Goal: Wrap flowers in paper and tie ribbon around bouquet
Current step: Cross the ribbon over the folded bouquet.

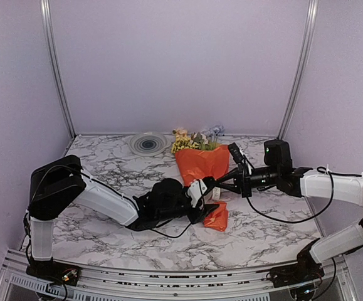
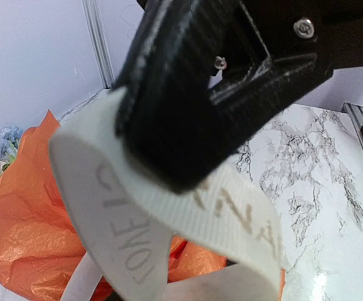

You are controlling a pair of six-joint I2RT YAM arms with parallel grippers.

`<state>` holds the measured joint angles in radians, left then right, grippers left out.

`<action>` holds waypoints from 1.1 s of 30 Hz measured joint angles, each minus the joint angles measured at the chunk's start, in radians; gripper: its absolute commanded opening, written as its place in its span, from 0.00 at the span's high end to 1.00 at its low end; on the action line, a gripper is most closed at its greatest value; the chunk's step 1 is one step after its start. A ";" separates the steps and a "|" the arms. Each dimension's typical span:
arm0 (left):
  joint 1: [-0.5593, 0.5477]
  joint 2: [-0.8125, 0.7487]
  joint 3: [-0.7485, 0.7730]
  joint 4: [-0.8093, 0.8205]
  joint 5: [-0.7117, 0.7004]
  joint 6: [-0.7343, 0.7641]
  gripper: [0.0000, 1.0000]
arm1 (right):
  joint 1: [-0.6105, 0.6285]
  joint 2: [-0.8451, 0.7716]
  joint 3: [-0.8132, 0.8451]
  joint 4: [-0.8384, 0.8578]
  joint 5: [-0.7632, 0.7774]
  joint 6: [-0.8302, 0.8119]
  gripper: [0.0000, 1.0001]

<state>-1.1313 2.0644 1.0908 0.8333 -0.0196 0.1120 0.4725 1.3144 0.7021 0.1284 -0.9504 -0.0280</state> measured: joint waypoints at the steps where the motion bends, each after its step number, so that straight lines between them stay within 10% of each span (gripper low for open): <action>1: 0.000 -0.003 -0.005 0.000 -0.003 0.001 0.27 | 0.000 -0.002 0.002 0.008 0.005 0.004 1.00; 10: 0.014 -0.274 -0.054 -0.318 0.071 0.055 0.21 | -0.001 0.001 0.022 0.032 0.043 0.016 1.00; 16: 0.147 -0.475 -0.056 -0.642 0.146 0.043 0.61 | -0.002 0.051 0.051 0.037 0.042 0.022 1.00; 21: 0.338 -0.479 -0.083 -0.852 0.043 0.042 0.20 | -0.002 0.095 0.070 0.035 0.039 0.027 1.00; 29: 0.373 -0.319 -0.082 -0.982 -0.063 0.132 0.22 | -0.002 0.098 0.077 0.026 0.035 0.028 1.00; 33: 0.401 -0.240 -0.055 -0.993 -0.087 0.164 0.40 | -0.002 0.098 0.085 0.015 0.035 0.027 1.00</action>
<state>-0.7307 1.8244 1.0355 -0.1600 -0.1066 0.2756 0.4706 1.4120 0.7872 0.1432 -0.9157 -0.0006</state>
